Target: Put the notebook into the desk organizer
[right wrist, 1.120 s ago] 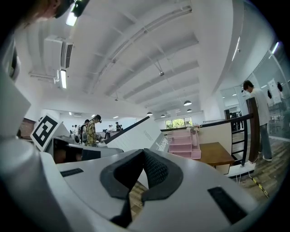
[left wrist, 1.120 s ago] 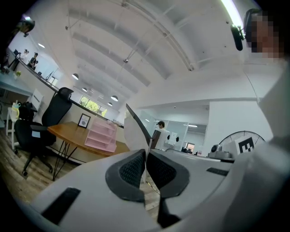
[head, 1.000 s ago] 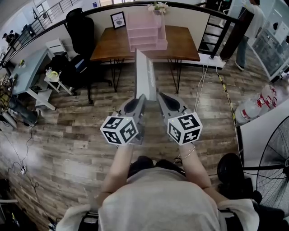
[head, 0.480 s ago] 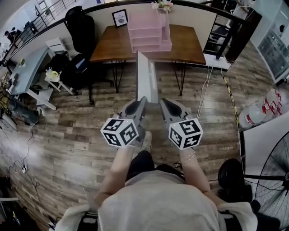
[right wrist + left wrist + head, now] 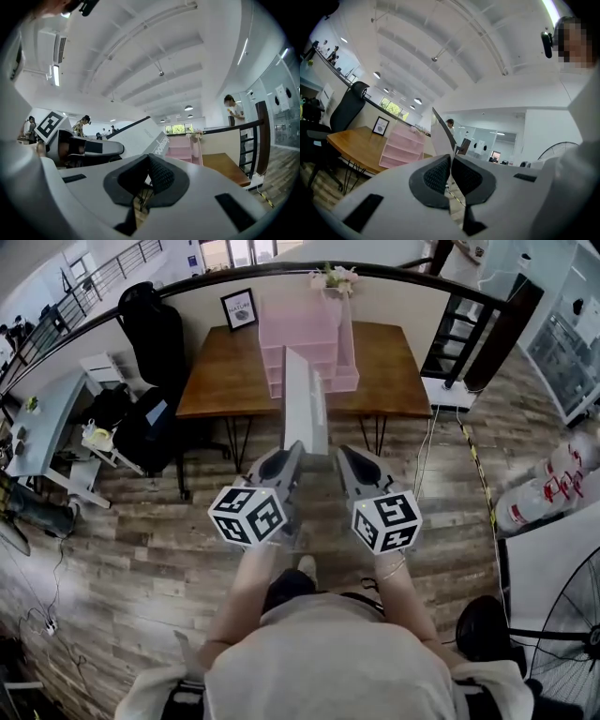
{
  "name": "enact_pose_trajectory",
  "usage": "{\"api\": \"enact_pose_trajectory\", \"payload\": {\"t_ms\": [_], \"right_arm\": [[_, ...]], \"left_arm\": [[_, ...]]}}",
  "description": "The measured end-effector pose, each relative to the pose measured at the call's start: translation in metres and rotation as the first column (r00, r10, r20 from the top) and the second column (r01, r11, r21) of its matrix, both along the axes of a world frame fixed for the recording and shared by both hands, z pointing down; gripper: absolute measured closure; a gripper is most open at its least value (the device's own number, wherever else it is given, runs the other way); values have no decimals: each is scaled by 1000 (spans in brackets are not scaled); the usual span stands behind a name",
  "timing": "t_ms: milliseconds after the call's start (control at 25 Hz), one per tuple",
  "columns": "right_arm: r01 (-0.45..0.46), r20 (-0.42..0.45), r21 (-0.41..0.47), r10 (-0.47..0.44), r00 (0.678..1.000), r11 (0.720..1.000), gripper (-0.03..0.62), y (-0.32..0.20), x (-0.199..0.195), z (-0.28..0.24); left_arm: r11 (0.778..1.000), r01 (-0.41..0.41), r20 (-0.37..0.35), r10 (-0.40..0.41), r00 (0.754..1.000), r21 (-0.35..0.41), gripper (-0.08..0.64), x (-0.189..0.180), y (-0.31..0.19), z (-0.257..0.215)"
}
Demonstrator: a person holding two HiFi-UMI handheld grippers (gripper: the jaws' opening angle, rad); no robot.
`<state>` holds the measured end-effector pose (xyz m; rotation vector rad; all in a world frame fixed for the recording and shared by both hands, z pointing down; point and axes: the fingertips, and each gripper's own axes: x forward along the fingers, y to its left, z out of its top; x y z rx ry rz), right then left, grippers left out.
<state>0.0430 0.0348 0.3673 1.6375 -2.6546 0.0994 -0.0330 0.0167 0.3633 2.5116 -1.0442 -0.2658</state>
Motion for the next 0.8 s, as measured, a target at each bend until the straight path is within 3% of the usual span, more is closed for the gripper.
{"api": "enact_pose_trajectory", "payload": {"t_ms": [240,800], "right_arm": [[-10,-20,2,10,1000,1000,583,-72,-12,-5],[27,-28,-65,-29,999,998,583,-146,-17,12]], "left_arm": [[1000,-23,-12,23,1000,17,537,-6,-71,-8],[998,-47,-28,46,999,-47,537,7,-141,14]]}}
